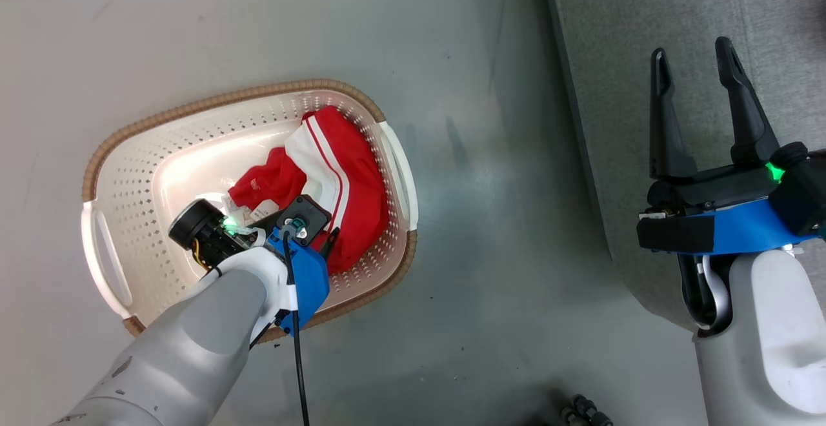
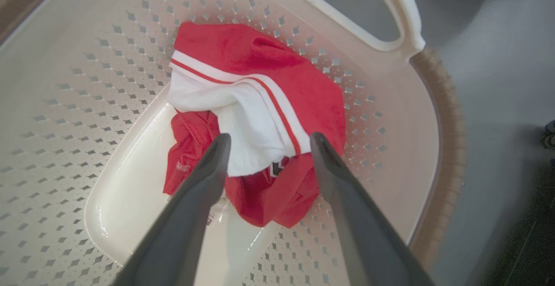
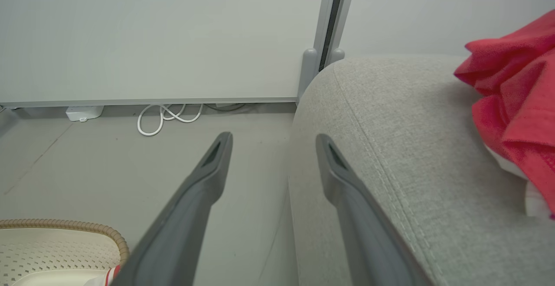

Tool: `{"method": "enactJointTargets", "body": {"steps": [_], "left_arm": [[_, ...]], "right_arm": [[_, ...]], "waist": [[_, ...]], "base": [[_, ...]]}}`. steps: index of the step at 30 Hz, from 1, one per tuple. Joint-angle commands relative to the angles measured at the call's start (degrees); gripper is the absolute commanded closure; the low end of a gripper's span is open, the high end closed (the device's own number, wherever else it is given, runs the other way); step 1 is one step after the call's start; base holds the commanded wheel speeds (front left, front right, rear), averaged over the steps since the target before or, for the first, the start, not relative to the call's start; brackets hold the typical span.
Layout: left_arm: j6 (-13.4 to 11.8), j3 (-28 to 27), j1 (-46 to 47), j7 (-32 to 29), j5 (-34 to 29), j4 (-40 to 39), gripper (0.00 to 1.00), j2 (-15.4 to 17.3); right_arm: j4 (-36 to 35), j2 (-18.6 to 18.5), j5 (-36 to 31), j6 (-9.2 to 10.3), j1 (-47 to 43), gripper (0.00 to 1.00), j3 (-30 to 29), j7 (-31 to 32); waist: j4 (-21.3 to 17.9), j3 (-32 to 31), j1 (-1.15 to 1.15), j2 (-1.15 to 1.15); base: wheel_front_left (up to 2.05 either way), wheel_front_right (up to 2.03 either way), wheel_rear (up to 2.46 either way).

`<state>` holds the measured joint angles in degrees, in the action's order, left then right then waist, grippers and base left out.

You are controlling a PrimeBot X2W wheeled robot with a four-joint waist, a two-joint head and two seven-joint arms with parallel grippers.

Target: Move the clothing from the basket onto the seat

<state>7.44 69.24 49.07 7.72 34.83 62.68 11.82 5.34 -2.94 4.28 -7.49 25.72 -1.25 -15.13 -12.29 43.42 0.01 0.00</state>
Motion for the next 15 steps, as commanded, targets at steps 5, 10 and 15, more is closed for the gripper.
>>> {"method": "enactJointTargets", "body": {"steps": [5,10,15], "left_arm": [[0.1,3.0,2.1,-3.5,1.9,0.8,0.0,1.0],[0.1,3.8,3.0,-5.8,2.5,1.0,0.0,1.5],[0.1,4.1,4.1,-7.2,1.9,1.1,0.0,1.9]], "right_arm": [[-0.7,0.1,-0.1,-0.01,1.8,0.0,-0.3,0.0],[-1.1,0.1,-0.2,-0.01,2.9,0.0,-0.4,0.0],[-1.8,0.1,-0.1,-0.01,3.9,0.0,-0.3,0.0]], "waist": [[0.5,3.0,-0.01,0.0],[0.6,5.3,-0.01,0.0],[0.4,8.1,-0.01,0.0]], "base": [[0.0,0.0,0.0],[0.0,0.0,0.0],[0.0,0.0,0.0]]}}
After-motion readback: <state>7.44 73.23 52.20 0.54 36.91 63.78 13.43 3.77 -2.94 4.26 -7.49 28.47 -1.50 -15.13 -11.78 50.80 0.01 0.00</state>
